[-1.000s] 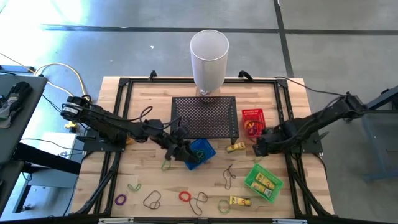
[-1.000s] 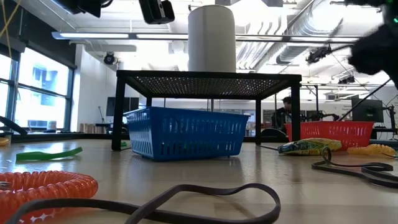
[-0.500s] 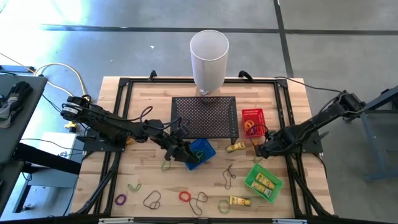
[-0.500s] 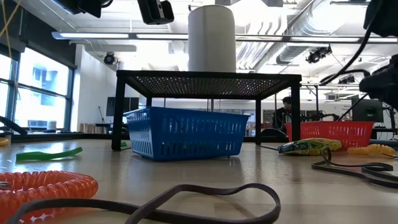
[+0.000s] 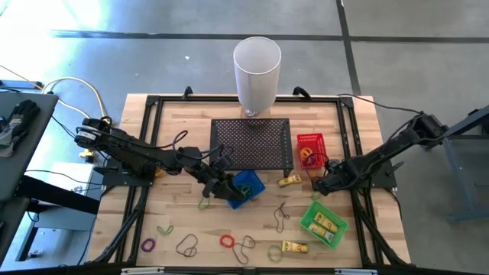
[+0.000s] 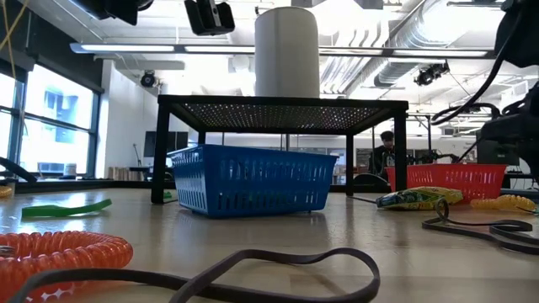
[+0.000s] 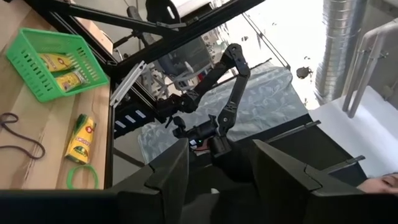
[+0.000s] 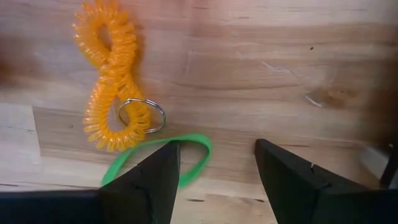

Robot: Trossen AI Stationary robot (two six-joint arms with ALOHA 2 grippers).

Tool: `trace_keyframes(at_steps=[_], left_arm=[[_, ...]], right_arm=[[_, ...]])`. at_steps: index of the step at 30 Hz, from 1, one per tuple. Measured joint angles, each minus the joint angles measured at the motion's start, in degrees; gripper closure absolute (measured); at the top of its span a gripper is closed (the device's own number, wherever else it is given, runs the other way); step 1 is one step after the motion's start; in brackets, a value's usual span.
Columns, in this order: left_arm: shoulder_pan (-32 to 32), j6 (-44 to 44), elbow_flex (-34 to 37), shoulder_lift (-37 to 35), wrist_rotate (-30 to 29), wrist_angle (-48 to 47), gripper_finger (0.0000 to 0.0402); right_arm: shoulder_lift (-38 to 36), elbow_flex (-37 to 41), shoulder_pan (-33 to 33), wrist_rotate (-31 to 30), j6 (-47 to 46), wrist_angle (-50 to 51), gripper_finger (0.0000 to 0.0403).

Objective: Pick & Place Office Desk Supplies
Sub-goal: Put the green rubber band into the blue bin

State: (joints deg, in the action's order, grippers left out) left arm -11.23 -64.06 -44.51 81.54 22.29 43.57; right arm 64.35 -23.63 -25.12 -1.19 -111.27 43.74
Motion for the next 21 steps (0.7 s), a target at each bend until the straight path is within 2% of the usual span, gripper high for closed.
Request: trace_keyframes(at_steps=[4, 8, 21], left_arm=[[0.25, 0.01, 0.0, 0.0, 0.51, -0.03, 0.0235], [0.25, 0.01, 0.0, 0.0, 1.16, -0.09, 0.0235], [0.25, 0.03, 0.0, 0.0, 1.35, -0.09, 0.0235]], right_arm=[[2.37, -0.17, 0.04, 0.68, 1.02, 0.02, 0.0207], [2.91, -0.18, 0.01, 0.85, 1.89, 0.08, 0.0228], [3.02, -0.1, -0.02, -0.11, 5.59, 0.62, 0.0376]])
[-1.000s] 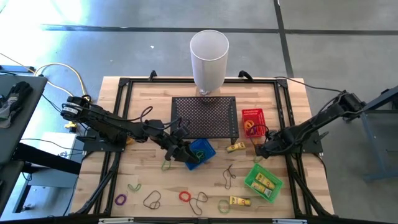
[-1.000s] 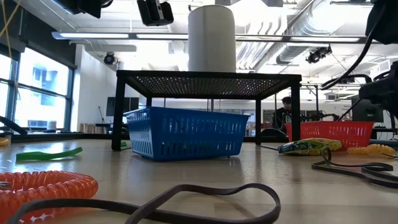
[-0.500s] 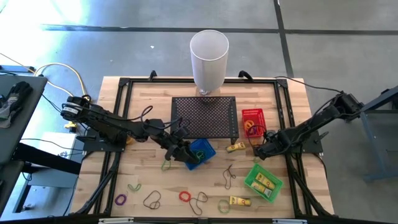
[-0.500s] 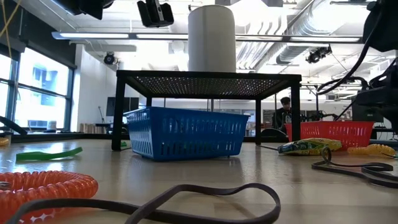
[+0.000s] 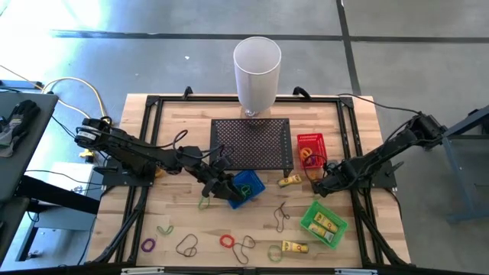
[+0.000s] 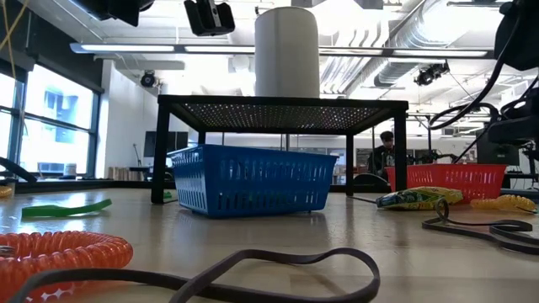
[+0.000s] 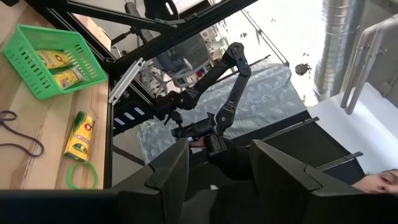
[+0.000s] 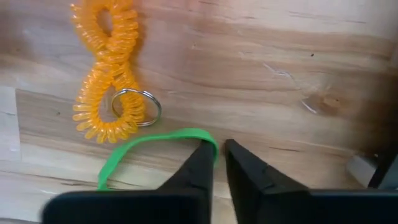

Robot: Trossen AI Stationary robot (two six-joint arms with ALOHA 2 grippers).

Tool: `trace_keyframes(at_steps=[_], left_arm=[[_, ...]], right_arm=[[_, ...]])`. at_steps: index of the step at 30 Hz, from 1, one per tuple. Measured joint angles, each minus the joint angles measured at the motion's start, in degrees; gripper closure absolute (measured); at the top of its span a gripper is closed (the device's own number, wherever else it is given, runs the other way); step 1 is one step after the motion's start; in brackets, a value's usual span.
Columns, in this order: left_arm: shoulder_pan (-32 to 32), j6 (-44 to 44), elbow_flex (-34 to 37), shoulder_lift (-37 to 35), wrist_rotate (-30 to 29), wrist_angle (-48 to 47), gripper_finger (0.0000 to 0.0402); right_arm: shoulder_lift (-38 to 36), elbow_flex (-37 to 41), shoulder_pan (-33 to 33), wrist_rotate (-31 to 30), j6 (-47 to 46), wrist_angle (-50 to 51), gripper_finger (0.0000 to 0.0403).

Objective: Pick & Place Office Desk Supplies
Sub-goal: Put the green rubber band into the blue bin

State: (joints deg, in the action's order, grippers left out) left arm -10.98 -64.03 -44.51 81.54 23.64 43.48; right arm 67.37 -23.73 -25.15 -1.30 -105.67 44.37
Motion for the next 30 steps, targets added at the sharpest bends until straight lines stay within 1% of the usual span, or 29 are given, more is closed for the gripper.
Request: trace_keyframes(at_steps=[2, 9, 10, 12, 16, 21, 22, 25, 28, 30], left_arm=[[0.0, 0.0, 0.0, 0.0, 0.0, 0.0, 0.0235], [0.0, 0.0, 0.0, 0.0, -0.08, 0.0, 0.0235], [0.0, 0.02, 0.0, 0.0, -0.17, 0.0, 0.0235], [0.0, 0.15, 0.0, 0.0, -0.35, 0.0, 0.0235], [0.04, 0.22, 0.0, 0.0, -0.69, 0.0, 0.0235], [0.59, 0.17, 0.0, 0.0, -0.87, 0.02, 0.0235], [0.75, 0.32, 0.0, 0.0, -0.34, 0.04, 0.0235], [0.76, 0.82, 0.0, 0.0, 0.28, 0.12, 0.0235], [0.9, 0.81, 0.0, 0.0, 0.25, 0.31, 0.0235], [1.58, 0.81, 0.0, 0.0, 0.11, 0.39, 0.0235]], right_arm=[[0.03, -0.04, -0.01, -0.59, 0.95, -0.16, 0.0393], [-0.57, -1.88, -0.07, -3.79, 3.81, 1.34, 0.0401], [-0.59, -2.37, -0.21, -5.97, 4.09, 1.54, 0.0401], [-0.85, -4.06, -0.67, -8.36, 4.6, 2.6, 0.0402], [-0.83, -7.53, -1.89, -8.94, 5.93, 4.47, 0.0402], [-0.9, -13.4, -3.49, -12.05, 7.6, 8.82, 0.0402], [-0.96, -14.96, -3.95, -13.0, 8.85, 9.34, 0.0402], [-0.96, -20.05, -5.32, -16.03, 16.84, 8.34, 0.0401], [-1.01, -24.97, -6.97, -19.64, 26.36, 3.72, 0.0401], [-1.01, -27.53, -7.95, -22.21, 33.85, -1.33, 0.0401]])
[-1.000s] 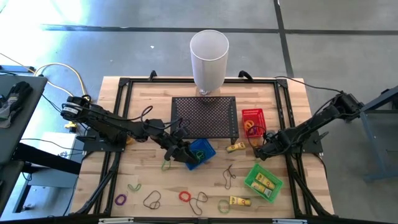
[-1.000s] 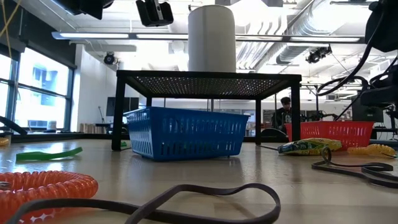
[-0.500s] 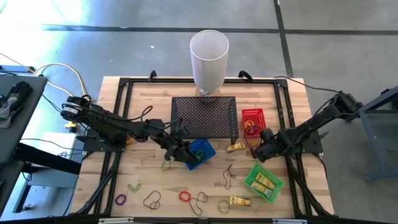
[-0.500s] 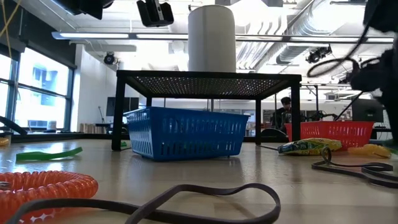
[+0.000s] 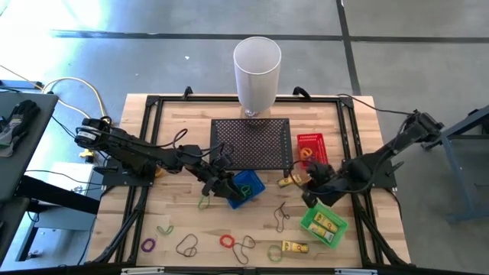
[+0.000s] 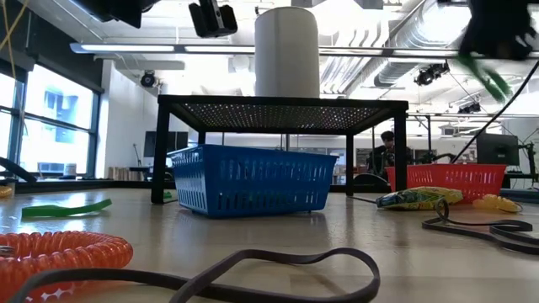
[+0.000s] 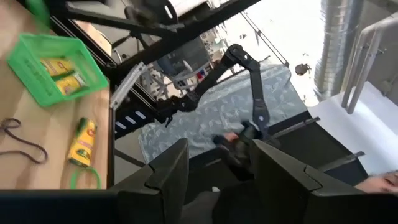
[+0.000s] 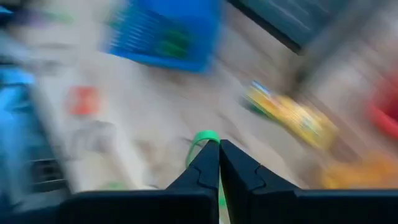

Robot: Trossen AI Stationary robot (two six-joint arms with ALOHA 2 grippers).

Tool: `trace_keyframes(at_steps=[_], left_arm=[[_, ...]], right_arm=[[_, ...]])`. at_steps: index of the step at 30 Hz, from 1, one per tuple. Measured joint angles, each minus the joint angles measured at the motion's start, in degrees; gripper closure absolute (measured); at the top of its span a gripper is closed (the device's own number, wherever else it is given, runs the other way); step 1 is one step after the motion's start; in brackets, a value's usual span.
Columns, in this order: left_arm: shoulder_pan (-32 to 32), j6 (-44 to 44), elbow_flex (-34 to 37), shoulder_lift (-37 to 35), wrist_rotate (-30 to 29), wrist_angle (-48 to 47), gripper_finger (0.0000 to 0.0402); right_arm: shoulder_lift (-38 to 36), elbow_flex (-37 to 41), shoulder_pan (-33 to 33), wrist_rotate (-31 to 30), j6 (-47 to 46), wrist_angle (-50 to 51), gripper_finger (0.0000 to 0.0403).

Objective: Pick & Place Office Desk Supplies
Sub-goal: Put the green rubber band into the blue bin

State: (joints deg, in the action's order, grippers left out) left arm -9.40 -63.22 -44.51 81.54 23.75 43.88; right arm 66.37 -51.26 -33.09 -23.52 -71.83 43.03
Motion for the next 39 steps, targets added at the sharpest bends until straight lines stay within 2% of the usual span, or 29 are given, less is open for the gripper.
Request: trace_keyframes(at_steps=[7, 9, 12, 15, 17, 21, 29, 39], left_arm=[[4.52, 2.97, 0.0, 0.0, -2.36, -0.09, 0.0235], [5.56, 6.01, 0.0, 0.0, -4.8, -0.09, 0.0235], [5.59, 15.03, 0.0, 0.0, -11.88, -0.1, 0.0235], [4.34, 18.97, 0.0, 0.0, -18.57, -0.12, 0.0235], [3.59, 19.37, 0.0, 0.0, -20.85, -0.15, 0.0235], [2.68, 19.45, 0.0, 0.0, -21.37, -0.13, 0.0235], [2.33, 18.38, 0.0, 0.0, -22.1, -0.75, 0.0235], [2.33, 18.21, 0.02, 0.0, -20.94, -1.88, 0.0235]], right_arm=[[0.0, -3.57, 0.4, -6.02, 26.9, -23.45, 0.0401], [0.0, -3.57, 1.61, -6.13, 32.17, -28.33, 0.0401], [0.0, -3.57, 3.9, -6.1, 36.78, -32.73, 0.0401], [0.0, -3.57, 6.2, -4.61, 38.95, -34.27, 0.0401], [0.34, -3.57, 7.67, -4.03, 39.15, -34.41, 0.0401], [1.36, -3.57, 10.74, -2.43, 40.45, -34.98, 0.0401], [6.09, -3.57, 15.61, 6.27, 41.97, -44.0, 0.0401], [10.01, -3.57, 19.23, 7.14, 43.64, -49.95, 0.0401]])
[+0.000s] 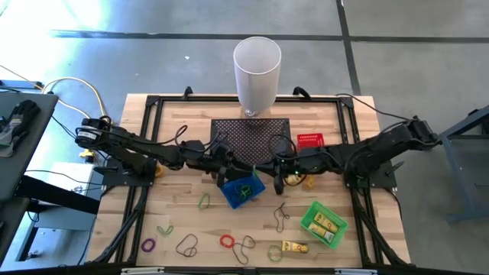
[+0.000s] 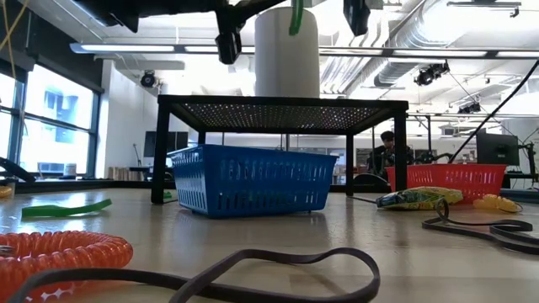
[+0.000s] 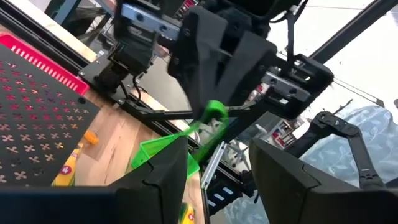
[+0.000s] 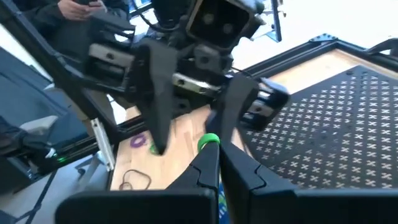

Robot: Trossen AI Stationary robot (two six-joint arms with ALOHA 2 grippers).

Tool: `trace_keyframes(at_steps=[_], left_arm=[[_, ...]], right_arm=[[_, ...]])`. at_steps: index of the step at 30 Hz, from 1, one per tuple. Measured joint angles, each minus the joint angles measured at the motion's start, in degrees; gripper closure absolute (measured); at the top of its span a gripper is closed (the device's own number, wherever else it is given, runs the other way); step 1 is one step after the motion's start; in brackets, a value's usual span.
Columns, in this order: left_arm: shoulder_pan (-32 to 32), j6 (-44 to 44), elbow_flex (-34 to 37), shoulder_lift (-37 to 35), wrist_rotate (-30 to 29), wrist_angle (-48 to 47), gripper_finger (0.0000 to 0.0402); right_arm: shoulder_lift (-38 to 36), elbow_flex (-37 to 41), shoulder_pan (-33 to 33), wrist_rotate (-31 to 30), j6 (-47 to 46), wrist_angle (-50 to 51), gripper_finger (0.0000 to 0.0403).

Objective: Pick & Place Office Desk Supplies
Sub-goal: Put the green rubber band into the blue bin

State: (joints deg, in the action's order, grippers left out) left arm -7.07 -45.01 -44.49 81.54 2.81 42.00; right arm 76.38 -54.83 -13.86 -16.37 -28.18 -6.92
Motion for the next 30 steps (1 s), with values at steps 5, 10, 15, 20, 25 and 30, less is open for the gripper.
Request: trace_keyframes(at_steps=[5, 10, 15, 20, 25, 30], left_arm=[[-0.24, 0.0, 0.0, 0.0, 0.07, -0.26, 0.0235], [-0.24, 0.01, 0.0, 0.0, 0.07, -0.96, 0.0235], [0.15, 0.02, 0.0, 0.0, 0.11, -1.07, 0.0235], [0.72, 0.02, -0.01, 0.0, 0.13, -1.07, 0.0235], [0.74, 0.05, 0.0, 0.0, 0.04, -1.07, 0.0235], [0.72, 0.13, 0.0, 0.0, -0.9, -1.07, 0.0235]], right_arm=[[0.0, 0.0, 1.58, -1.28, 0.02, -0.14, 0.0401], [0.0, 0.0, 2.08, -1.15, 0.02, -0.71, 0.0401], [0.0, 0.0, 2.0, -1.04, 1.46, -0.63, 0.0401], [0.0, 0.0, 2.02, -1.06, 1.19, -0.63, 0.0401], [0.0, 0.0, 2.02, -1.19, 1.42, -0.73, 0.0401], [-0.02, 0.0, 2.02, -1.26, 1.44, -0.69, 0.0401]])
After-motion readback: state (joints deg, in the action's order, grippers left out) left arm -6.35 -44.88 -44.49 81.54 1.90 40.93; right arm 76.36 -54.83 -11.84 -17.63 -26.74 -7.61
